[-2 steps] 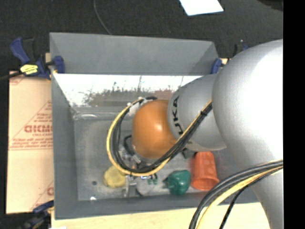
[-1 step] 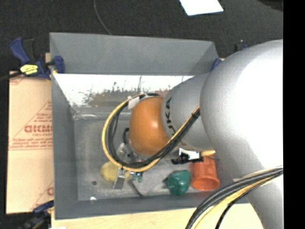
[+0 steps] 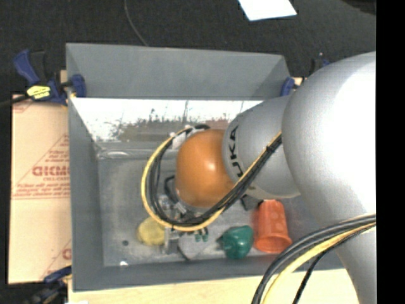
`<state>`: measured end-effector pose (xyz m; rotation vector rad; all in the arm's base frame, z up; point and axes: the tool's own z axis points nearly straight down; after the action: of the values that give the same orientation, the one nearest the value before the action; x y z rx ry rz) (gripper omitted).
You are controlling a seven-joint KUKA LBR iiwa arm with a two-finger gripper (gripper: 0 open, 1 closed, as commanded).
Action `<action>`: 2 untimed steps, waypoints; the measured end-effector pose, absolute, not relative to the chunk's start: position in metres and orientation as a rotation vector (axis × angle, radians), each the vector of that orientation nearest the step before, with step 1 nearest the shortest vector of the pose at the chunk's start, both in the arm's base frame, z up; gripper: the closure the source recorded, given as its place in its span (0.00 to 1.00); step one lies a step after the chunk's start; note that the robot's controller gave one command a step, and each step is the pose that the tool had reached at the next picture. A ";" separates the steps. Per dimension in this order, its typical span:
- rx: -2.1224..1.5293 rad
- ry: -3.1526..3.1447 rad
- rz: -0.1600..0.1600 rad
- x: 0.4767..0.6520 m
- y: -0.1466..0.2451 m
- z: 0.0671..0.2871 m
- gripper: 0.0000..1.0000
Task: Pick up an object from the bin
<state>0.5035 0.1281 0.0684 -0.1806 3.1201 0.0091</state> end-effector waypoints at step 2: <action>-0.178 3.127 0.007 0.502 0.127 0.077 1.00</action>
Offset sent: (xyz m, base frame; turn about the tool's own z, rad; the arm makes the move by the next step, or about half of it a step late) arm 0.0002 -0.0001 0.0316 0.0008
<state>0.5017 0.1275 0.0768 -0.1783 3.1270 0.0073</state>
